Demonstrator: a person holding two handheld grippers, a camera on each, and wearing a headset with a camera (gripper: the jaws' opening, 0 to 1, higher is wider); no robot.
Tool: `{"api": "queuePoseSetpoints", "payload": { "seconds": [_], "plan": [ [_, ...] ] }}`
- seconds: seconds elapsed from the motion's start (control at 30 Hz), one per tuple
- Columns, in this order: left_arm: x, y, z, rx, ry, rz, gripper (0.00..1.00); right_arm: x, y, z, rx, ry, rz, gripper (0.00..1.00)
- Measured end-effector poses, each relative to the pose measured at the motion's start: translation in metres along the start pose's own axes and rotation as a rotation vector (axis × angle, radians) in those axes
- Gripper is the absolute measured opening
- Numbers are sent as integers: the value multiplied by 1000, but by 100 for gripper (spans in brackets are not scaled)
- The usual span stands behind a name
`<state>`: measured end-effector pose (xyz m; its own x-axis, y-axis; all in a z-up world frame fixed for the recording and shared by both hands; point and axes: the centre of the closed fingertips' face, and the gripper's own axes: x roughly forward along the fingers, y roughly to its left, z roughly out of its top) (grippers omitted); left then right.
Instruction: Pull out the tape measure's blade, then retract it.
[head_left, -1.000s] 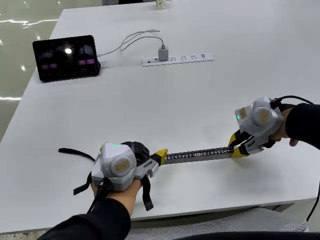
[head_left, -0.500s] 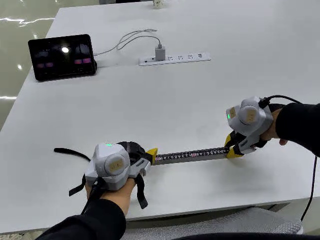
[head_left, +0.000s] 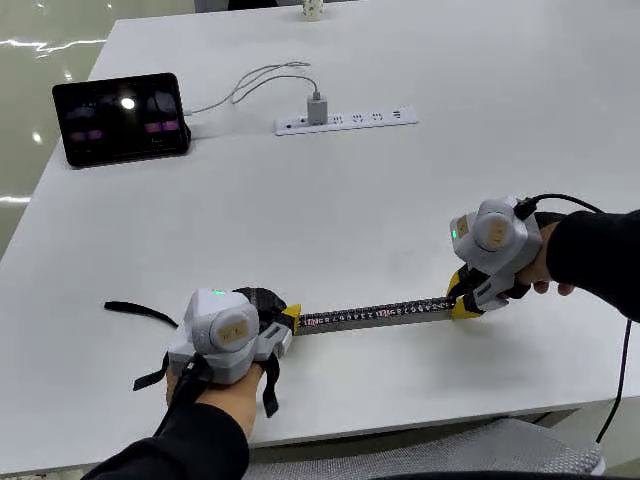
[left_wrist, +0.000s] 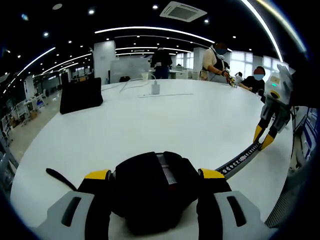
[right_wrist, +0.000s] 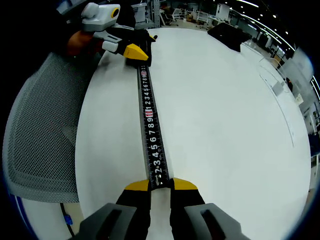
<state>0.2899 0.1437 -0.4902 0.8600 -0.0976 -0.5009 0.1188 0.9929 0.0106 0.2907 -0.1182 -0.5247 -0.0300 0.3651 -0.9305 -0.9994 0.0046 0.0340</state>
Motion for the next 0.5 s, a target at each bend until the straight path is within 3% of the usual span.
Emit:
{"api": "queuePoseSetpoints", "payload": {
  "seconds": [0.17, 0.5],
  "plan": [
    [0, 0, -1, 5, -1, -2, 65, 1, -1, -1, 0, -5, -1, 10],
    [1, 0, -1, 7, -10, -5, 64, 1, -2, 0, -14, 33, -4, 10]
  ]
}}
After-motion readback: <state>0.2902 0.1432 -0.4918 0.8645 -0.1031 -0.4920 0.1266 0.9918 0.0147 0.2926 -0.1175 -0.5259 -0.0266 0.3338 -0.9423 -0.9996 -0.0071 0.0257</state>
